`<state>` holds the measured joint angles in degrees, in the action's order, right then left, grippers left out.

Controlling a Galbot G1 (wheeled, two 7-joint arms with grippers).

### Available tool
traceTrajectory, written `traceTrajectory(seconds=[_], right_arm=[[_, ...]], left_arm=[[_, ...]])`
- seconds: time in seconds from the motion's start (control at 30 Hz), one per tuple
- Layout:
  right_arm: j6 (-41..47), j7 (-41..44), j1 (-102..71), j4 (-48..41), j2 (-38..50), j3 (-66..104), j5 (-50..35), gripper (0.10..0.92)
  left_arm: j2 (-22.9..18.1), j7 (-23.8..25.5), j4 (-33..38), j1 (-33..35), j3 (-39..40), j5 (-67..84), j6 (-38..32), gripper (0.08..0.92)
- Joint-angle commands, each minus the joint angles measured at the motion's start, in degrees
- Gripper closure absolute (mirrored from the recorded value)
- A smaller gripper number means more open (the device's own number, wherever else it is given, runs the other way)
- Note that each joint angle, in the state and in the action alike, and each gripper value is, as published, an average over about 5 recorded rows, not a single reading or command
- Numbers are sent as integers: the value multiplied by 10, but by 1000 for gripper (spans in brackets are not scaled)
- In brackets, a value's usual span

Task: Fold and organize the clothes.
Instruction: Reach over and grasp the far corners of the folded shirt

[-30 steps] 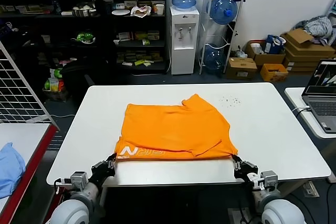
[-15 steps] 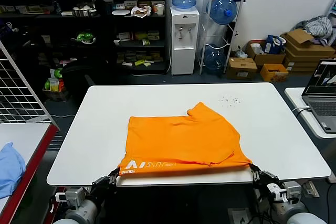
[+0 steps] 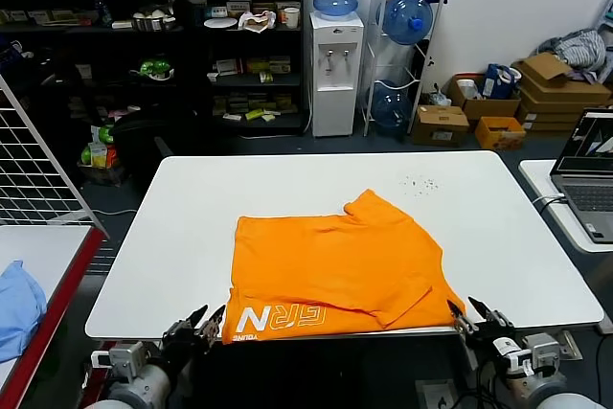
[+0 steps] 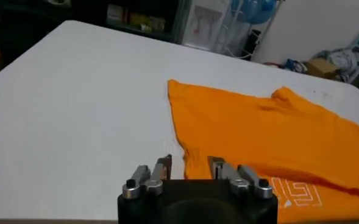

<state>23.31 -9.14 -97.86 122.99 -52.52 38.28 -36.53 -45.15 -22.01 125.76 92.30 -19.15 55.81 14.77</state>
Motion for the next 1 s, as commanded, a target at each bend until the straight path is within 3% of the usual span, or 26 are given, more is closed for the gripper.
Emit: traceTrajectory(seconds=[0.03, 0.27, 0.47, 1.0], right_arm=[[40, -41, 288, -80, 10, -114, -27, 344], [76, -60, 526, -242, -9, -233, -70, 152], [123, -69, 627, -360, -54, -295, -104, 105], [161, -41, 673, -501, -122, -345, -67, 104]], left_arm=[[-12, 11, -125, -238, 56, 48, 3, 453], [-29, 24, -268, -424, 171, 65, 4, 245], [-54, 38, -366, -507, 242, 72, 7, 100], [-77, 44, -449, -572, 313, 88, 35, 79]])
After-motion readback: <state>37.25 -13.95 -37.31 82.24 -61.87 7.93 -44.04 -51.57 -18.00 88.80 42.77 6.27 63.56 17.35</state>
